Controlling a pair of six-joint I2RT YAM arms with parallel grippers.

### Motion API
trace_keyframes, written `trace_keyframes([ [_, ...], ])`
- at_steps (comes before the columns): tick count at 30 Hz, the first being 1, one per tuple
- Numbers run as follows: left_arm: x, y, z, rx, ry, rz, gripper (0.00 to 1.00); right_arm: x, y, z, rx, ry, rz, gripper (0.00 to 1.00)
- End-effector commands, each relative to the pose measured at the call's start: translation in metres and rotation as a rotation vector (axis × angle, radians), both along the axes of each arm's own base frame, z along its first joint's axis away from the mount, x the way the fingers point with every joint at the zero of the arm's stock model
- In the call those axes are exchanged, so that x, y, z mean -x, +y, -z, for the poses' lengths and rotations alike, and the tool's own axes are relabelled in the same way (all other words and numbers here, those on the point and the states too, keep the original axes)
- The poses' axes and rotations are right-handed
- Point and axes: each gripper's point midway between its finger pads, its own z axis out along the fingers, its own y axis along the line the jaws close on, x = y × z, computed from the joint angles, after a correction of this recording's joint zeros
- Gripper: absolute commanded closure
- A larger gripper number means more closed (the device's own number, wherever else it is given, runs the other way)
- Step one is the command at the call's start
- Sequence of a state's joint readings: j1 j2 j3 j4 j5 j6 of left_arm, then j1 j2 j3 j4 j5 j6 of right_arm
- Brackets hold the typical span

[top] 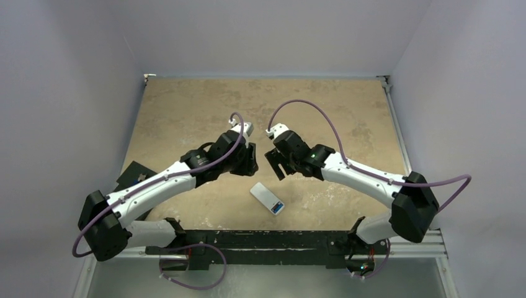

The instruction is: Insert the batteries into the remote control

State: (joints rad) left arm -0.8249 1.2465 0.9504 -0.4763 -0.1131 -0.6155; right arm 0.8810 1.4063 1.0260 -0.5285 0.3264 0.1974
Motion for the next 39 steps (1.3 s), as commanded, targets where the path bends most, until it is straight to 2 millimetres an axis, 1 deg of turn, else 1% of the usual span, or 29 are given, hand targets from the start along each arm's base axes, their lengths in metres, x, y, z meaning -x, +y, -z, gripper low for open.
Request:
trace_keyframes([
  [1, 0.004, 0.014, -0.011, -0.007, -0.04, -0.001, 0.56, -0.023, 0.017, -0.021, -0.026, -0.059, -0.132, 0.18],
  [3, 0.006, 0.017, -0.016, -0.005, -0.052, 0.004, 0.55, -0.03, 0.018, -0.019, -0.012, -0.069, -0.178, 0.18],
  [6, 0.01, 0.021, -0.023, 0.004, -0.067, 0.013, 0.55, -0.04, 0.019, -0.023, -0.008, -0.098, -0.248, 0.18],
  [10, 0.018, 0.024, -0.032, 0.028, -0.081, 0.036, 0.54, -0.058, 0.009, -0.023, 0.009, -0.09, -0.294, 0.16],
  [13, 0.024, 0.024, -0.035, 0.044, -0.087, 0.063, 0.54, -0.069, 0.0, -0.017, 0.028, -0.051, -0.328, 0.17],
  [15, 0.027, 0.024, -0.036, 0.054, -0.087, 0.078, 0.54, -0.072, 0.001, -0.011, 0.005, -0.027, -0.384, 0.18],
  [16, 0.032, 0.023, -0.037, 0.072, -0.086, 0.103, 0.54, -0.082, -0.006, -0.001, -0.002, -0.024, -0.432, 0.18],
  [19, 0.037, 0.023, -0.041, 0.087, -0.09, 0.128, 0.54, -0.089, -0.016, 0.016, 0.003, 0.009, -0.477, 0.19],
  [22, 0.041, 0.026, -0.046, 0.091, -0.104, 0.141, 0.53, -0.091, -0.017, 0.026, -0.039, 0.025, -0.54, 0.2],
  [25, 0.044, 0.03, -0.048, 0.093, -0.12, 0.147, 0.52, -0.096, -0.023, 0.037, -0.032, 0.03, -0.565, 0.2],
  [29, 0.047, 0.032, -0.048, 0.1, -0.126, 0.155, 0.51, -0.092, -0.025, 0.048, -0.023, 0.051, -0.62, 0.2],
  [32, 0.048, 0.033, -0.049, 0.104, -0.134, 0.154, 0.51, -0.09, -0.025, 0.051, -0.018, 0.03, -0.641, 0.2],
  [39, 0.048, 0.034, -0.049, 0.105, -0.134, 0.155, 0.5, -0.095, -0.027, 0.061, -0.004, -0.002, -0.636, 0.19],
])
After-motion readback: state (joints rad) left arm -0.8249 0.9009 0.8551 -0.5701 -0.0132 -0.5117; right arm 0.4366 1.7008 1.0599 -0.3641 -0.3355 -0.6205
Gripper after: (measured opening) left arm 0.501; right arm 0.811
